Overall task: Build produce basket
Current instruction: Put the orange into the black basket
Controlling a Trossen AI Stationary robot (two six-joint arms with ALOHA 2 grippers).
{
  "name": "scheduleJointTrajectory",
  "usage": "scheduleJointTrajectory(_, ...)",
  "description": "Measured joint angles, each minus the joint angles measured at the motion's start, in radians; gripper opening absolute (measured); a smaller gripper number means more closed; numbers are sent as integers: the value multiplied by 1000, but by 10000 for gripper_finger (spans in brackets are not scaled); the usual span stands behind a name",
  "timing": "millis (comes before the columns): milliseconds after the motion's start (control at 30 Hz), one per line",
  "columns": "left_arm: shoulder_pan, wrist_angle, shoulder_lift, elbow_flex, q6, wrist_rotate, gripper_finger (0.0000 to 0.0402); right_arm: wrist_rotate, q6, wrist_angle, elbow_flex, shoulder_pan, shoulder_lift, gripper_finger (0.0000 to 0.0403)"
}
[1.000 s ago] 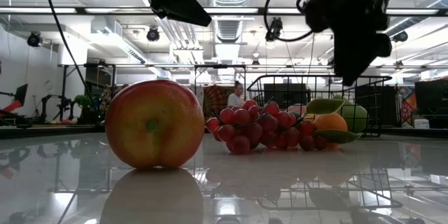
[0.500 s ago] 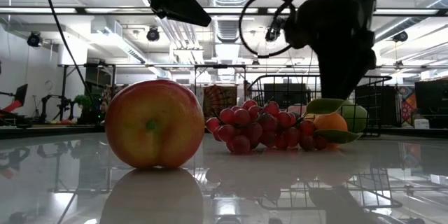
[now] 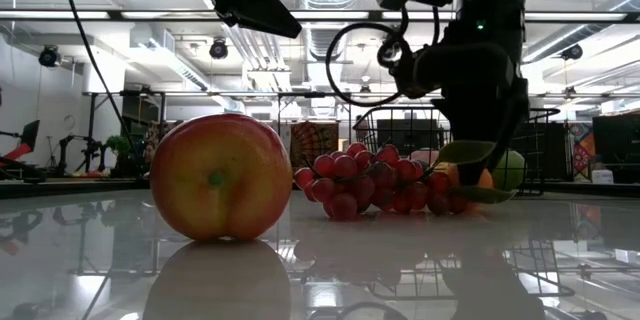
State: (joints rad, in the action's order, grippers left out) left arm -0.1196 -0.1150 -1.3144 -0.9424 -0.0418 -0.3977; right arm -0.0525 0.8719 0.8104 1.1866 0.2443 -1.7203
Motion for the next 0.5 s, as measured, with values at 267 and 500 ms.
scheduleJointTrajectory(267,0,0,0,0,0,0,128,0,1,-3,-2,0,10,121)
scheduleJointTrajectory(500,0,0,0,0,0,0,128,0,0,-4,-4,0,10,100)
